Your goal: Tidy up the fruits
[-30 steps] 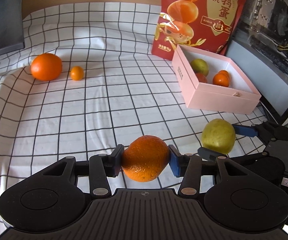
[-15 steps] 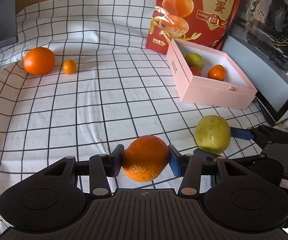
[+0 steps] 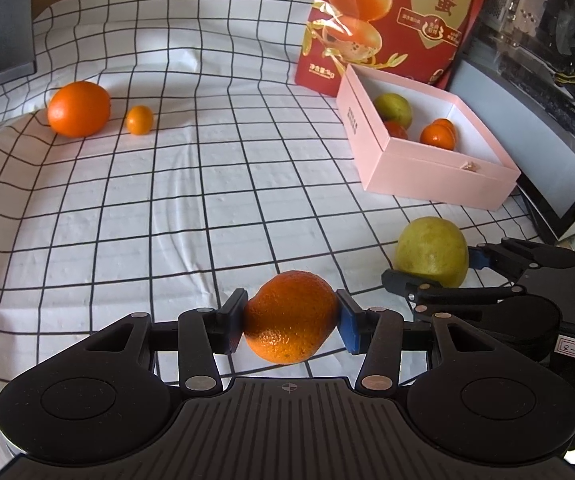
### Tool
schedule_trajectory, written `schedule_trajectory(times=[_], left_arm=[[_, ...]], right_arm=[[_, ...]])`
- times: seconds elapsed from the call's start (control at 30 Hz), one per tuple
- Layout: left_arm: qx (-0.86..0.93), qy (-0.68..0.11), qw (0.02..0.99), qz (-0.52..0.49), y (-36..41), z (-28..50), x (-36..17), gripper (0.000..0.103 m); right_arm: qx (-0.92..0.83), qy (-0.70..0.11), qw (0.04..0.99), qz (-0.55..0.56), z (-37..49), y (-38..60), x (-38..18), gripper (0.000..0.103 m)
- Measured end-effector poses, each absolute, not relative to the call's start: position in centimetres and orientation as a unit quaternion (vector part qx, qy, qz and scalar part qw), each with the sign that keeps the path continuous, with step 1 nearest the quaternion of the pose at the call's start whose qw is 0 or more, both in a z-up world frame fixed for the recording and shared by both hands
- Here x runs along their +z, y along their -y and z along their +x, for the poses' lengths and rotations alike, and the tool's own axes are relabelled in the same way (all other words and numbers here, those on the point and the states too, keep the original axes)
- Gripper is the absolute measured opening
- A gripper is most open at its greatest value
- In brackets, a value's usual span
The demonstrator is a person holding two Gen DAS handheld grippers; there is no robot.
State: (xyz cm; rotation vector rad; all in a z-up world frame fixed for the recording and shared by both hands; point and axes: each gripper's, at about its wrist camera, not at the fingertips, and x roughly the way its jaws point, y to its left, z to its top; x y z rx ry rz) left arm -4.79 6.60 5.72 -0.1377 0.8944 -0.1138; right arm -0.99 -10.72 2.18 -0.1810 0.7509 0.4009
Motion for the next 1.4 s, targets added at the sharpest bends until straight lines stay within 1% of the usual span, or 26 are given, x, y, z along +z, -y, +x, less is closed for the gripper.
schedule_trajectory(times=[0.23,0.33,0.43,0.53,0.63,0.7,0.8,0.9,0.97,1.1,1.17,1.2,1.23,1.4], left_arm=[[-0.077,-0.44,0.892,-0.066,-5.3,-3.4,5.0,0.052],[-0.105,-0.43,0.892,-0.093,-4.7,-1.4,5.7,0.052],[-0.134,-0.403,0.899,-0.11,-3.5,2.0,8.2,0.052],[-0.164,-0.362,0.913,-0.087,-1.2,5.7,11.1,0.052],[-0.196,-0.365,0.909,-0.049,2.2,9.6,11.9,0.052],[-0.2,-0.373,0.906,-0.032,4.4,11.9,11.2,0.052],[-0.213,-0.422,0.881,-0.022,6.2,15.3,9.0,0.052],[-0.225,-0.478,0.849,-0.02,6.9,17.4,6.6,0.052],[-0.241,-0.479,0.844,-0.019,7.2,17.8,6.3,0.053],[-0.251,-0.505,0.826,0.0,8.7,18.7,6.3,0.053],[-0.252,-0.505,0.825,0.016,9.1,18.2,6.5,0.052],[-0.255,-0.501,0.827,0.017,9.1,17.8,6.7,0.053],[-0.263,-0.494,0.829,0.013,8.8,17.5,6.8,0.051],[-0.287,-0.431,0.855,-0.016,6.6,15.8,8.6,0.051]], right_arm=[[0.175,-0.362,0.912,-0.081,-1.4,12.7,2.7,0.062],[0.161,-0.355,0.918,-0.076,-1.1,14.2,3.8,0.062],[0.148,-0.315,0.934,-0.077,-0.3,16.0,7.2,0.062],[0.123,-0.267,0.949,-0.11,1.6,17.0,11.4,0.062],[0.102,-0.258,0.954,-0.115,5.5,18.1,14.4,0.062],[0.096,-0.272,0.952,-0.1,8.7,19.0,15.6,0.062],[0.093,-0.321,0.94,-0.069,13.6,20.2,15.8,0.062],[0.097,-0.373,0.922,-0.041,17.2,21.0,14.4,0.062],[0.095,-0.402,0.91,-0.037,19.3,21.1,12.9,0.062],[0.082,-0.451,0.888,-0.04,23.1,20.4,10.0,0.062],[0.074,-0.472,0.877,-0.04,24.4,19.9,8.8,0.062],[0.074,-0.482,0.872,-0.042,24.8,19.7,8.2,0.062],[0.076,-0.48,0.873,-0.048,24.9,19.4,8.0,0.062],[0.082,-0.488,0.867,-0.061,25.5,18.7,7.4,0.062]])
